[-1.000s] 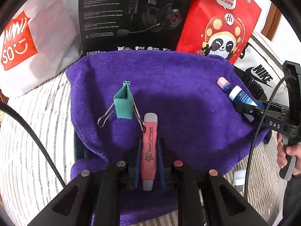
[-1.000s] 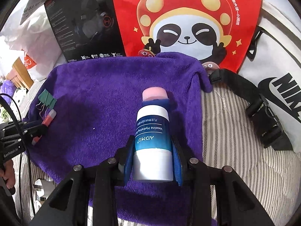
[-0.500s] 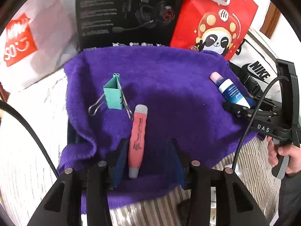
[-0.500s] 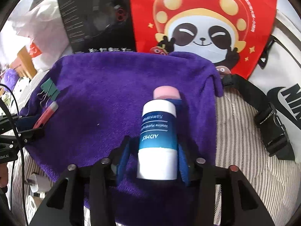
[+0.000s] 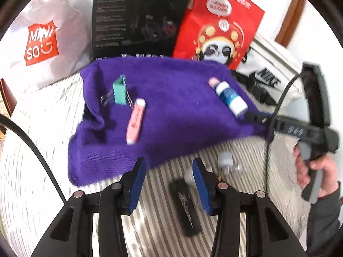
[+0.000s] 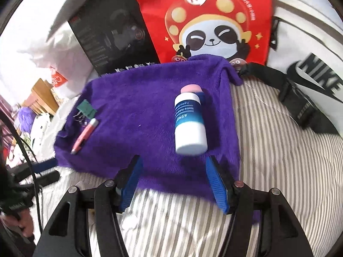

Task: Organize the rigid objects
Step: 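Grasp the black Horizon stick with the left tool, then move the right tool to the clear plastic cup and grasp it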

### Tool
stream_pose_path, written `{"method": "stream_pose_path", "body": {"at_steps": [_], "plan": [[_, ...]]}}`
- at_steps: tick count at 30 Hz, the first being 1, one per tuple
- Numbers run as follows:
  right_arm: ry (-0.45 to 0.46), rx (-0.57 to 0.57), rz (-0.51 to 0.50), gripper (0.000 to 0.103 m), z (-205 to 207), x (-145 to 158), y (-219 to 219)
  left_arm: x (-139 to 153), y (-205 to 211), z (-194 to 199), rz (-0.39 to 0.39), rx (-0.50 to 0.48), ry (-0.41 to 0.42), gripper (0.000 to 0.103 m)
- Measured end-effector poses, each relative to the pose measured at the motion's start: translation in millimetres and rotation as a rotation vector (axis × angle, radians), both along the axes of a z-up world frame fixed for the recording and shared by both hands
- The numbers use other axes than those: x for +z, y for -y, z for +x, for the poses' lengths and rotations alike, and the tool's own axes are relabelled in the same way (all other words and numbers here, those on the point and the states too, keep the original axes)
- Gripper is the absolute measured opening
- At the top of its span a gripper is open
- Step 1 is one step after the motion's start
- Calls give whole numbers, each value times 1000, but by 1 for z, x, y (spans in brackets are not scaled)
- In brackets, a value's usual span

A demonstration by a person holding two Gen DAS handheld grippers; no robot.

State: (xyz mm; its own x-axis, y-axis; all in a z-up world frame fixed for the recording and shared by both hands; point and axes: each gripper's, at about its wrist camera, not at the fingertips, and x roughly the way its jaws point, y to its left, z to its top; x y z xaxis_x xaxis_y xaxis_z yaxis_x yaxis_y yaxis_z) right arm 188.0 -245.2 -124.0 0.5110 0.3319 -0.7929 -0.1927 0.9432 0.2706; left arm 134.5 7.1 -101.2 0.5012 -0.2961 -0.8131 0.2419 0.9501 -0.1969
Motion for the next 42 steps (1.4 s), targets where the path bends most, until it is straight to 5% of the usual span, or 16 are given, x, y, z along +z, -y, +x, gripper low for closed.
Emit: {"method": "stream_pose_path", "body": {"at_steps": [10, 16, 23, 25, 42], "plan": [[25, -16, -18, 61, -62, 18, 5, -33, 17, -30, 39, -14, -54, 43], [35, -11, -38, 61, -86, 16, 2, -39, 28, -39, 225, -36, 5, 45], [7, -12, -20, 61, -101, 4, 2, -38, 16, -40, 187, -20, 30, 39], [5, -4, -30, 61, -103, 1, -3, -38, 22, -41, 194, -41, 45, 21], [47, 58, -85, 61, -97, -22, -35, -42, 26, -45, 186, -11, 109, 22]]}}
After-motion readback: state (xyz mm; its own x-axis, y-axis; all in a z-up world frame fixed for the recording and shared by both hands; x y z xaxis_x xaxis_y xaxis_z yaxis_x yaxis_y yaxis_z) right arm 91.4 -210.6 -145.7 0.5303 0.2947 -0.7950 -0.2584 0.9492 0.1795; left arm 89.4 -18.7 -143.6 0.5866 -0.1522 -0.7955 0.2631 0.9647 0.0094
